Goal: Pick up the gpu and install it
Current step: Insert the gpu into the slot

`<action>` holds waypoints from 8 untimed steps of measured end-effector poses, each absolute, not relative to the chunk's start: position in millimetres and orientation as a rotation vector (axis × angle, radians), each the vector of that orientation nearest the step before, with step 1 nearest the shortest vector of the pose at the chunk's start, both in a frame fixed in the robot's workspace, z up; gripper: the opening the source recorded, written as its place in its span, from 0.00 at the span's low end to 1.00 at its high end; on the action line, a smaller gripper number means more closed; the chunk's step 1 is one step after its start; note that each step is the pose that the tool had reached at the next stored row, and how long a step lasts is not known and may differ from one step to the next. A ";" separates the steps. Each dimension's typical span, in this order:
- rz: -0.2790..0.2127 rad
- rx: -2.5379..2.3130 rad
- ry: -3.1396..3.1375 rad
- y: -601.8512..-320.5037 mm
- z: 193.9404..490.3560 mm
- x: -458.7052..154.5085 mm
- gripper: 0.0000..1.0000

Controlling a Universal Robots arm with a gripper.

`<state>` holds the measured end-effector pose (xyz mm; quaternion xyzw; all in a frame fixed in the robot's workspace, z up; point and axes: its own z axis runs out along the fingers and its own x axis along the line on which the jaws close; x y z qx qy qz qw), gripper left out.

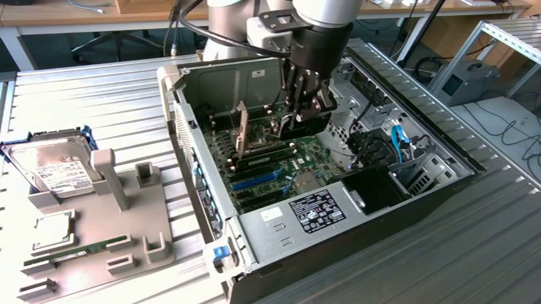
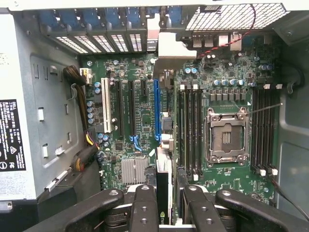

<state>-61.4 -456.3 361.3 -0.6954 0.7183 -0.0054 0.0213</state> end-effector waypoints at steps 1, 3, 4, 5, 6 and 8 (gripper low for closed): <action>-0.017 -2.155 2.226 -456.5 361.3 -61.4 0.26; -0.017 -2.155 2.227 -457.0 361.3 -61.4 0.26; -0.017 -2.155 2.227 -457.2 361.3 -61.4 0.26; -0.017 -2.156 2.227 -457.5 361.3 -61.4 0.26; -0.017 -2.155 2.227 -457.7 361.3 -61.4 0.26; -0.017 -2.155 2.226 -458.3 361.2 -61.4 0.26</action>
